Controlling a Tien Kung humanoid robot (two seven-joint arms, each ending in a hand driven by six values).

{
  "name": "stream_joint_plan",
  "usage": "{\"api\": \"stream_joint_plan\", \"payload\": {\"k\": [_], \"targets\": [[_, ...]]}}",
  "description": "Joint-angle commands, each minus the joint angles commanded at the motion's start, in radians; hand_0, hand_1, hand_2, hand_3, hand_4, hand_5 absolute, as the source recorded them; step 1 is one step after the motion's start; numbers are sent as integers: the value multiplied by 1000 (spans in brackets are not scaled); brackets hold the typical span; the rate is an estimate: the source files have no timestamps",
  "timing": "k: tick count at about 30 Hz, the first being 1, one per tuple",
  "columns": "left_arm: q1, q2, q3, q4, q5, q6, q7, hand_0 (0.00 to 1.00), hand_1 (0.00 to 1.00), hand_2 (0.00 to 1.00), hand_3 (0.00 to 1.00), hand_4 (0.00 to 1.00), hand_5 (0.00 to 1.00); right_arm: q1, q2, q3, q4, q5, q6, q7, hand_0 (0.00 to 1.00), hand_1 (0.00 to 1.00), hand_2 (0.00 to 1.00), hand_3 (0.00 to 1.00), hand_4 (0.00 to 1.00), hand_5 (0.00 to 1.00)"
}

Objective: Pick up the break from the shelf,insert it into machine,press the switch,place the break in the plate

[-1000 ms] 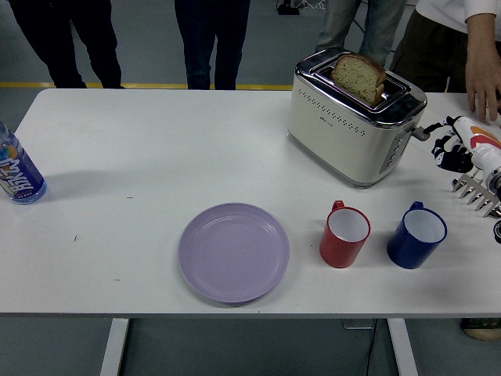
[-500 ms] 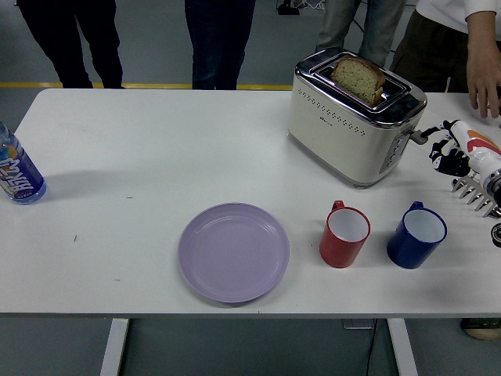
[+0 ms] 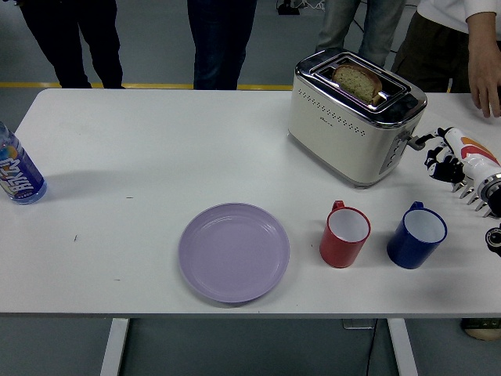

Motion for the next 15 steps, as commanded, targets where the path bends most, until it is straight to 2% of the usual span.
{"api": "stream_joint_plan", "payload": {"k": [15], "targets": [[-3,0,4,0,-4,-2,-1,397,515,672,789,656,998,-7,17,2,-31,2,-6,6,333,191,399,662,340,2]]}}
